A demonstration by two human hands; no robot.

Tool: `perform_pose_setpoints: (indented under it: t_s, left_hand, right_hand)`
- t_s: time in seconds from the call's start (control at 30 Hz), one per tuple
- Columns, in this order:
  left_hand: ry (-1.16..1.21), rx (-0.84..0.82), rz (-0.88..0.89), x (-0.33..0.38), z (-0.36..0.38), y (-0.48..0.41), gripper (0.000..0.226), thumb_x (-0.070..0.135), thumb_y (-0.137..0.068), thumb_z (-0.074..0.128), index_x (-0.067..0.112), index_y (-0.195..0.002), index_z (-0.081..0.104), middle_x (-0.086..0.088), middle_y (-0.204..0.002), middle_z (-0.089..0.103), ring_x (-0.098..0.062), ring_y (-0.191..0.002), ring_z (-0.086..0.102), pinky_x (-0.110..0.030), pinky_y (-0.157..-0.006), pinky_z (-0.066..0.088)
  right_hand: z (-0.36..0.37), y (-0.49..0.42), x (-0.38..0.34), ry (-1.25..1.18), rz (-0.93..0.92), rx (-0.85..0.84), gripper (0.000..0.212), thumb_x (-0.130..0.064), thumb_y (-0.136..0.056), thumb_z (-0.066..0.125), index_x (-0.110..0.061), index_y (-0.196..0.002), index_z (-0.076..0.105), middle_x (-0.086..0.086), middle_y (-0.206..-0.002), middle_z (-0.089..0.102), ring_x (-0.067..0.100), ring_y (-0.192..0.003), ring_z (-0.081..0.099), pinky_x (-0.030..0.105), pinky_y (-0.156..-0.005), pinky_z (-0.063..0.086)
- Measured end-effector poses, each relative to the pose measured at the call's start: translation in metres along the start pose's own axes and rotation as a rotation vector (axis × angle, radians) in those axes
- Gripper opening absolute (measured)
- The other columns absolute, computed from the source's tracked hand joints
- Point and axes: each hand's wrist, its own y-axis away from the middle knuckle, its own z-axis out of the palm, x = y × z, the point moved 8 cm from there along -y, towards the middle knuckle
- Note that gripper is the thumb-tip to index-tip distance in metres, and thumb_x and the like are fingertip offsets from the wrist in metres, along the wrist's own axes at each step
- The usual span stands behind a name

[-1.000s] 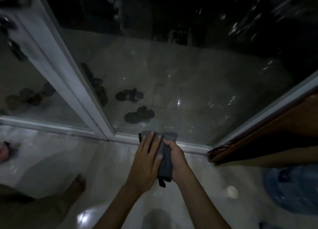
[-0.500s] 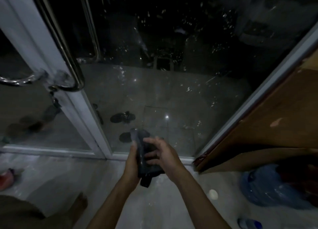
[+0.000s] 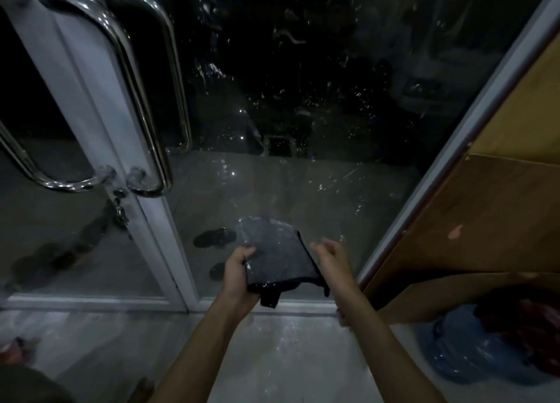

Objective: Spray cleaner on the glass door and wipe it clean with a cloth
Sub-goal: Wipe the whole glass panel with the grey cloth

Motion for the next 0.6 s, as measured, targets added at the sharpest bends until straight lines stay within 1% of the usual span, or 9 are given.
perform_pose_setpoints:
  t_s: [0.03,0.1,0.17,0.27,0.33,0.4,0.47,0.53,0.6]
  left_hand:
    - [-0.045,-0.018,0.01,0.003,0.007,0.0,0.032,0.017,-0.093,0.034,0.005,-0.101,0.062,-0.013,-0.085,0.073,-0.031,-0.086,0.066,-0.043,-0.074,0.053]
    - [-0.1,-0.051,0.02,0.005,0.023,-0.001,0.032,0.016,-0.093,0.034,0.003,-0.102,0.062,-0.014,-0.088,0.073,-0.028,-0.08,0.069,-0.039,-0.067,0.054]
    - [-0.116,-0.071,0.008,0.006,0.038,-0.004,0.033,0.016,-0.092,0.034,0.001,-0.099,0.063,-0.014,-0.083,0.073,-0.025,-0.073,0.07,-0.036,-0.066,0.054]
    - [-0.143,-0.095,0.009,0.012,0.063,-0.016,0.034,0.018,-0.09,0.035,0.001,-0.093,0.064,-0.015,-0.083,0.071,-0.027,-0.076,0.067,-0.037,-0.073,0.05]
    - [-0.156,-0.102,0.02,0.02,0.083,-0.026,0.035,0.02,-0.087,0.038,0.001,-0.098,0.065,-0.017,-0.092,0.069,-0.03,-0.084,0.064,-0.037,-0.073,0.051]
    - [-0.172,-0.119,0.037,0.029,0.105,-0.037,0.036,0.021,-0.086,0.039,0.001,-0.101,0.064,-0.018,-0.096,0.068,-0.032,-0.088,0.064,-0.037,-0.072,0.053]
    - [-0.205,-0.139,0.056,0.038,0.127,-0.045,0.036,0.021,-0.085,0.04,0.001,-0.101,0.065,-0.019,-0.098,0.069,-0.033,-0.088,0.064,-0.039,-0.073,0.052]
    - [-0.272,-0.139,0.099,0.048,0.146,-0.053,0.034,0.021,-0.087,0.04,0.002,-0.094,0.067,-0.019,-0.093,0.07,-0.032,-0.084,0.065,-0.041,-0.075,0.051]
    - [-0.352,-0.129,0.147,0.058,0.163,-0.058,0.03,0.018,-0.09,0.039,0.002,-0.093,0.065,-0.017,-0.088,0.069,-0.03,-0.083,0.064,-0.042,-0.078,0.05]
  right_hand:
    - [-0.003,0.002,-0.005,0.04,-0.059,0.027,0.036,-0.034,-0.097,0.053,-0.018,-0.129,0.05,-0.001,-0.123,0.053,0.011,-0.103,0.05,0.026,-0.08,0.042]
    - [-0.006,0.0,-0.011,0.051,-0.107,0.046,0.042,-0.037,-0.098,0.052,-0.02,-0.136,0.048,-0.003,-0.128,0.052,0.012,-0.11,0.05,0.03,-0.09,0.043]
    - [-0.001,-0.003,-0.011,-0.082,-0.03,-0.013,0.046,-0.04,-0.095,0.055,-0.019,-0.135,0.05,0.001,-0.132,0.054,0.018,-0.113,0.056,0.037,-0.094,0.049]
    - [0.004,-0.014,-0.019,-0.473,0.141,-0.23,0.043,-0.042,-0.093,0.053,-0.009,-0.118,0.065,0.013,-0.119,0.068,0.025,-0.1,0.068,0.035,-0.078,0.055]
    - [-0.006,-0.021,-0.032,-0.605,0.182,-0.335,0.04,-0.039,-0.096,0.048,-0.009,-0.11,0.07,0.014,-0.111,0.071,0.025,-0.091,0.071,0.034,-0.073,0.055]
    - [-0.021,-0.032,-0.051,-0.68,0.165,-0.377,0.037,-0.036,-0.095,0.05,-0.008,-0.11,0.07,0.014,-0.111,0.071,0.025,-0.09,0.071,0.034,-0.073,0.056]
    - [-0.036,-0.047,-0.069,-0.658,0.128,-0.355,0.033,-0.031,-0.094,0.054,-0.008,-0.114,0.068,0.013,-0.112,0.071,0.025,-0.093,0.071,0.033,-0.072,0.057]
    - [-0.055,-0.065,-0.089,-0.555,0.06,-0.252,0.032,-0.024,-0.093,0.059,-0.005,-0.119,0.064,0.014,-0.118,0.069,0.026,-0.1,0.068,0.032,-0.074,0.056]
    - [-0.073,-0.076,-0.111,-0.396,-0.086,-0.11,0.041,-0.021,-0.094,0.06,-0.006,-0.132,0.052,0.006,-0.133,0.057,0.019,-0.113,0.059,0.02,-0.073,0.052]
